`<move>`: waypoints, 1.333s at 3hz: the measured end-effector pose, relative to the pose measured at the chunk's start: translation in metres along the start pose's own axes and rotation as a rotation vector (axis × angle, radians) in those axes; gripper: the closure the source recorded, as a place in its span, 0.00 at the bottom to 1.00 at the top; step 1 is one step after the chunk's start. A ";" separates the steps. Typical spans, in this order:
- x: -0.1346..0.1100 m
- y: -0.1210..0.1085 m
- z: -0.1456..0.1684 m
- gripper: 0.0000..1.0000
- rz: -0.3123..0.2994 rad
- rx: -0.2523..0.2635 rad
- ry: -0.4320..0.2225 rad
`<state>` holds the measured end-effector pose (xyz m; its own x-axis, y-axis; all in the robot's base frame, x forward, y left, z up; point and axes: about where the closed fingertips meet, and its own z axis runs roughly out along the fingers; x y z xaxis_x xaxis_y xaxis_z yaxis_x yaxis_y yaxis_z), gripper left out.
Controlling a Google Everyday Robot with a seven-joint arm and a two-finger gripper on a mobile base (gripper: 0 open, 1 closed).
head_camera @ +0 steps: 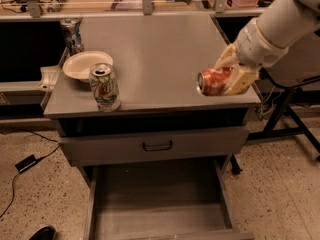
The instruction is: Pick coke can from middle drawer and place on counter
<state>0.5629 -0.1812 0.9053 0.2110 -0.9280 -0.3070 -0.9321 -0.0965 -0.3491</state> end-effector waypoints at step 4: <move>-0.011 -0.101 0.014 0.85 0.514 0.113 -0.085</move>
Offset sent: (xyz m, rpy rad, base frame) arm 0.1172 0.0273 0.0364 0.3008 0.1071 -0.5693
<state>0.6586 -0.1561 0.9319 -0.2370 -0.8125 -0.5326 -0.8851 0.4066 -0.2264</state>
